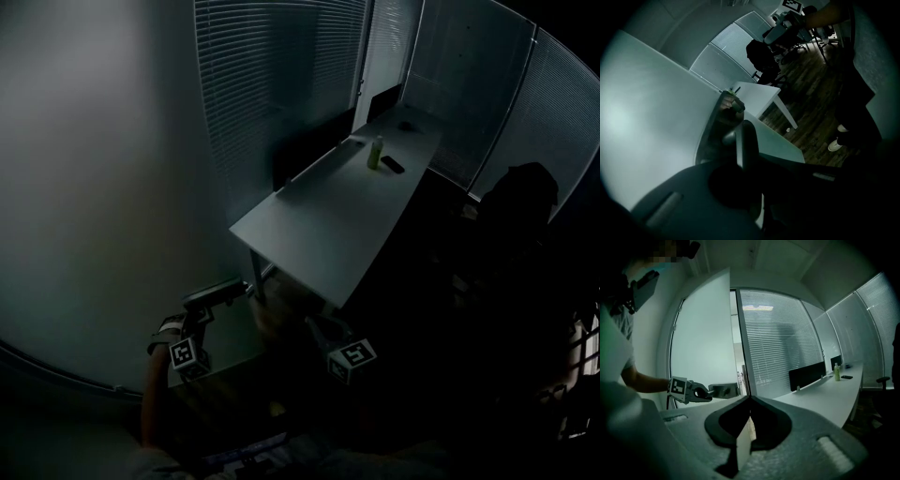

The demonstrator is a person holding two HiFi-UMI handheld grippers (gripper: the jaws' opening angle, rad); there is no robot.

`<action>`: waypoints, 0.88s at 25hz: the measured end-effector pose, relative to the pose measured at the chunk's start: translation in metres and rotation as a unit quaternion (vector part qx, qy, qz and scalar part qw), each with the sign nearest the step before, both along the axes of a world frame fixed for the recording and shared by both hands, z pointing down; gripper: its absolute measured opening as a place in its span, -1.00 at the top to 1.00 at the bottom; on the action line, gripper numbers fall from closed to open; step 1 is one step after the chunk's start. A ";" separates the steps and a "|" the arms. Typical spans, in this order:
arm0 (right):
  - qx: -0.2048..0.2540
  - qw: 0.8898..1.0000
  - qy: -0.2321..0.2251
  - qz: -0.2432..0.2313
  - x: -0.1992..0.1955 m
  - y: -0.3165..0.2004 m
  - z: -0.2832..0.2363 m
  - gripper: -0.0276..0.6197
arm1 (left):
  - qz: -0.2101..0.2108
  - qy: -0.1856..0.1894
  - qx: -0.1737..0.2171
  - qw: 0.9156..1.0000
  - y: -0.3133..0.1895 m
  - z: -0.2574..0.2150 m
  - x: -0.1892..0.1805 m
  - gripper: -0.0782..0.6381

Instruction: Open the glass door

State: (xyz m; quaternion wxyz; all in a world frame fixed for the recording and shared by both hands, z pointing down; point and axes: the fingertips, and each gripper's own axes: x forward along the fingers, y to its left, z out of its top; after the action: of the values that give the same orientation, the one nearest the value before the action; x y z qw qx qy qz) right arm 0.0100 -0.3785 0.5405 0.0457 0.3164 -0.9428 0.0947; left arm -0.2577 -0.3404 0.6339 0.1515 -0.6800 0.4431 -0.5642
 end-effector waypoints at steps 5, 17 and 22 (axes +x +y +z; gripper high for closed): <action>-0.003 1.000 0.003 0.000 0.006 0.014 0.006 0.92 | 0.009 -0.002 0.000 1.000 0.013 0.001 0.006 0.76; -0.011 1.000 0.007 0.026 0.046 0.055 0.010 0.92 | 0.040 -0.002 0.001 0.999 0.054 -0.001 0.035 0.76; -0.008 1.000 0.007 0.024 0.050 0.083 0.010 0.92 | 0.055 -0.008 0.006 0.998 0.075 0.000 0.045 0.76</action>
State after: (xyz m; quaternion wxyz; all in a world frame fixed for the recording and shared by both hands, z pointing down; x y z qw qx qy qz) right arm 0.0604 -0.2955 0.5502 0.0524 0.3390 -0.9339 0.1007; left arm -0.2122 -0.2658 0.6339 0.1898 -0.6982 0.4070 -0.5575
